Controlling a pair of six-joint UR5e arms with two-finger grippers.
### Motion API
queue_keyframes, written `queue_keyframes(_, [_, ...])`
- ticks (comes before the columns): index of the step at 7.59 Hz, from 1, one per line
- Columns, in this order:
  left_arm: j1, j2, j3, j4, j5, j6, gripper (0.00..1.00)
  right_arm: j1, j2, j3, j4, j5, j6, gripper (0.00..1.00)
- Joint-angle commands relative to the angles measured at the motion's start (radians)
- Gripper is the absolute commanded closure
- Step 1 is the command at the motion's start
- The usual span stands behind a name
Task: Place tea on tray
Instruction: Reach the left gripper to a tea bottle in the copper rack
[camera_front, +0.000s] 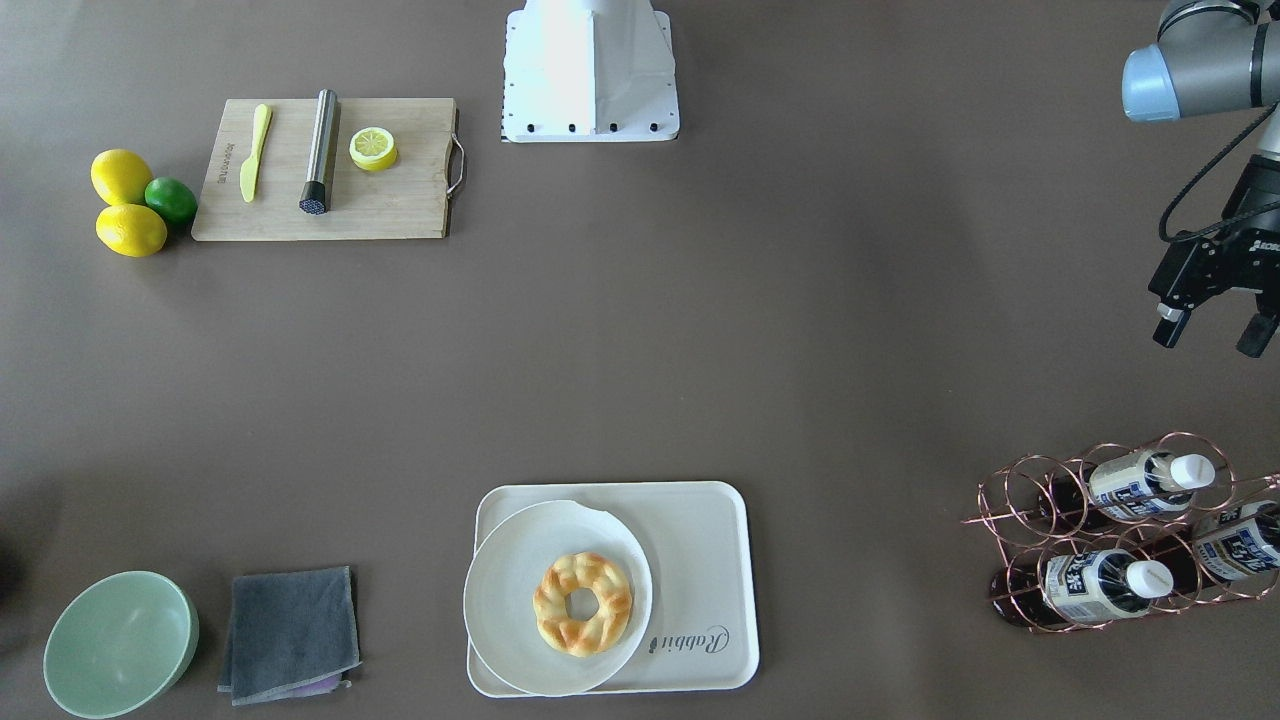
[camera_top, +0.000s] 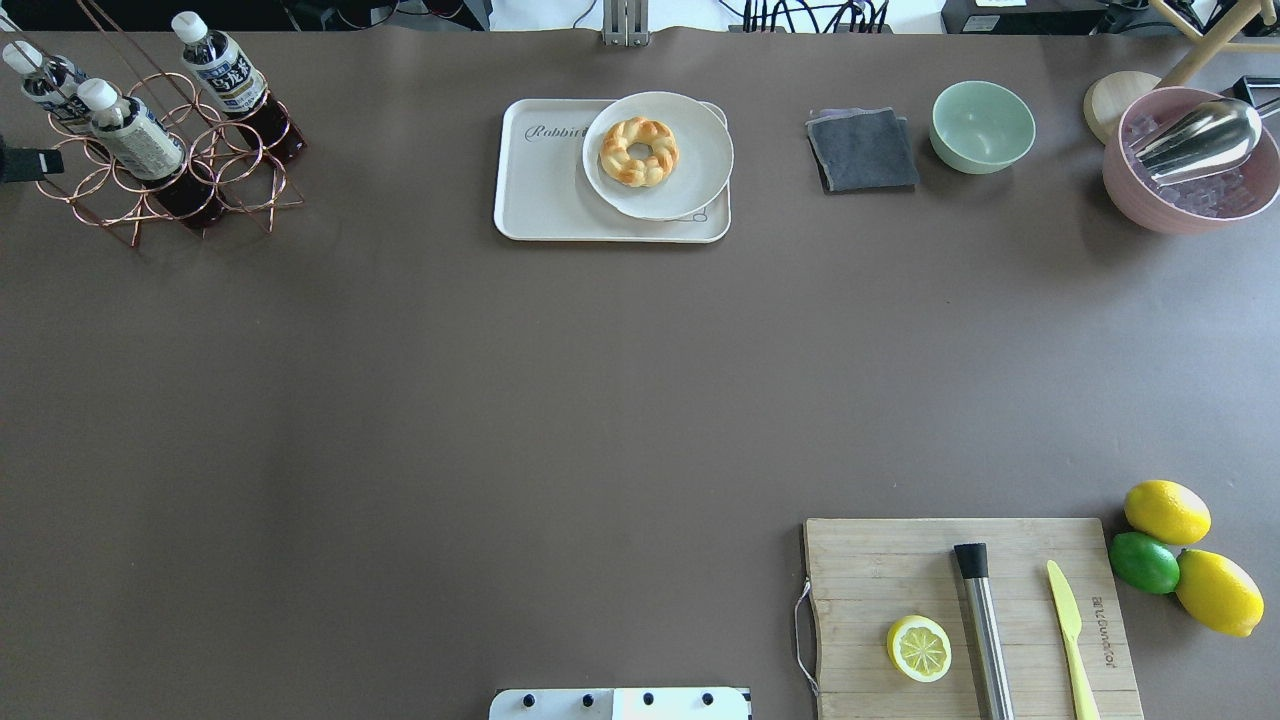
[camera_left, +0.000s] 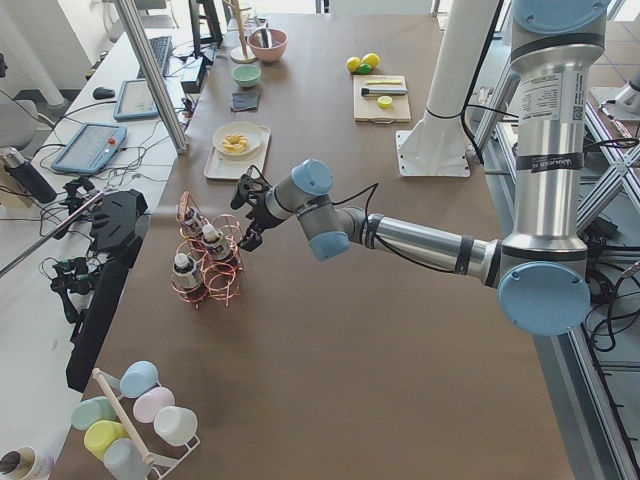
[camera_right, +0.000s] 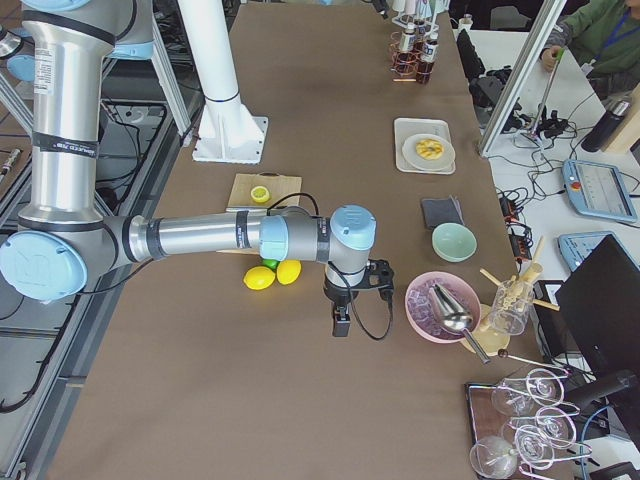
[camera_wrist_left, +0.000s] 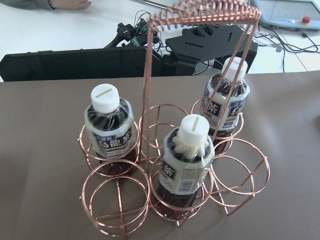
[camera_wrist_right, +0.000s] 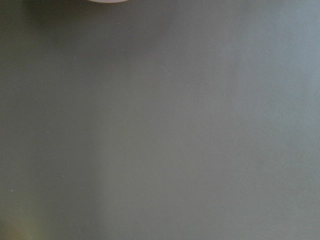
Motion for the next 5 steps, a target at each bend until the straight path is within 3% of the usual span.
queue_keyframes(1, [0.07,-0.095,0.085,0.004,0.138,-0.02,0.08,0.0,0.0,0.0,0.0,-0.001,0.0,0.0])
queue_keyframes(5, [0.068,-0.229,0.226,0.004,0.181,0.0,0.22,0.0,0.001,0.001,0.0,-0.001,0.0,0.0])
